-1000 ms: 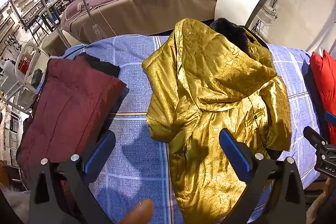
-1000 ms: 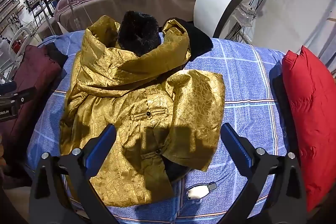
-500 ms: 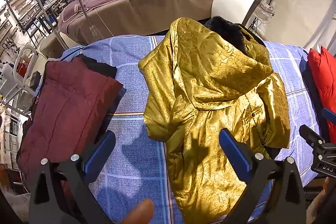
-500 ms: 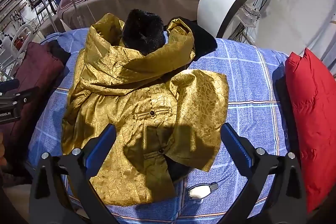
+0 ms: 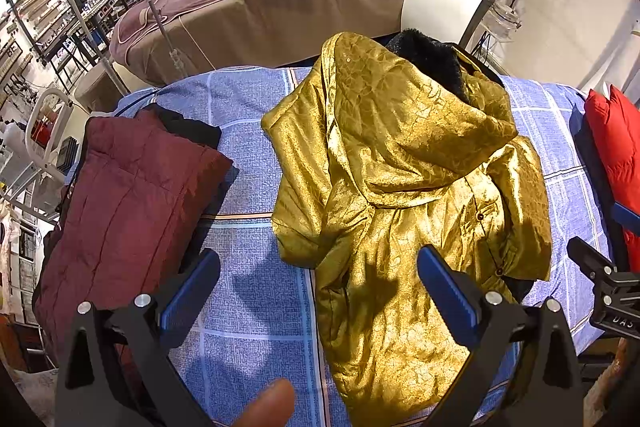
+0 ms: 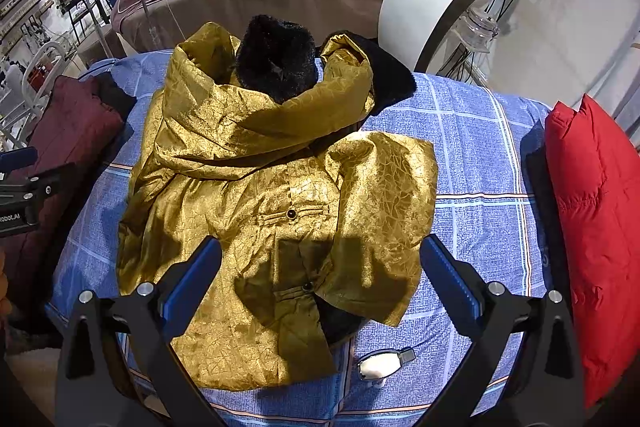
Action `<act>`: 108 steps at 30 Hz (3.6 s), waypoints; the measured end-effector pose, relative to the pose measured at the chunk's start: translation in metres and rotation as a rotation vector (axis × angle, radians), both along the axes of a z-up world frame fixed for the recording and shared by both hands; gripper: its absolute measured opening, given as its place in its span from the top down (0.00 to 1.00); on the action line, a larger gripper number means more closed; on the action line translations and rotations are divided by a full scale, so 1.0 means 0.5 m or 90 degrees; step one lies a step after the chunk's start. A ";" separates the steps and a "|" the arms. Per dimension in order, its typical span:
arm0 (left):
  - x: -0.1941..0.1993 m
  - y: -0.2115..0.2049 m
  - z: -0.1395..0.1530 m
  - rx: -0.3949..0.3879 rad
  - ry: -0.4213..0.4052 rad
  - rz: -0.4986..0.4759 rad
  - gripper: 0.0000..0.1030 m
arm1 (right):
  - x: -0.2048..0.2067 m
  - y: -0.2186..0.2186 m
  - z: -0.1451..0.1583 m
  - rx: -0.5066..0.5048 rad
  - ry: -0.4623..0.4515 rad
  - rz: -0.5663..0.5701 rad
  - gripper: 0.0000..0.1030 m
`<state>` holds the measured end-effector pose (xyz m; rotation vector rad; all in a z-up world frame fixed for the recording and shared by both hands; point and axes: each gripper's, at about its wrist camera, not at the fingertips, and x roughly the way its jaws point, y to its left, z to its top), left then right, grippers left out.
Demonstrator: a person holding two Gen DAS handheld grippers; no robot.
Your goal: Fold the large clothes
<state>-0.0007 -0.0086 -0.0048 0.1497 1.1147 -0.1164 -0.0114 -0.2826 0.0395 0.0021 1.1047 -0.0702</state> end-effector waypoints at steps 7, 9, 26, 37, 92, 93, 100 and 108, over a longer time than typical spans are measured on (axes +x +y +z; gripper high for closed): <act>0.000 -0.007 0.000 0.002 0.003 -0.006 0.06 | 0.001 0.000 -0.001 0.001 0.004 0.003 0.05; -0.001 -0.006 0.000 0.002 0.003 -0.006 0.06 | 0.001 0.001 -0.002 0.002 0.004 0.004 0.05; -0.001 -0.005 -0.003 0.004 0.005 -0.007 0.06 | 0.002 0.004 -0.003 0.000 0.009 0.008 0.05; -0.001 -0.004 -0.006 0.005 0.007 -0.010 0.06 | 0.004 0.006 -0.005 -0.001 0.013 0.011 0.05; 0.155 -0.151 -0.004 0.105 0.067 -0.045 0.06 | 0.111 -0.247 -0.082 0.181 0.083 -0.132 0.05; 0.176 -0.152 -0.010 0.093 0.101 -0.009 0.06 | 0.121 -0.257 -0.088 0.182 0.083 -0.136 0.05; 0.287 -0.129 -0.041 0.008 0.234 0.203 0.06 | 0.184 -0.332 -0.122 0.207 0.090 -0.158 0.05; 0.347 -0.156 -0.107 0.085 0.347 0.222 0.06 | 0.259 -0.373 -0.174 0.249 0.082 -0.110 0.05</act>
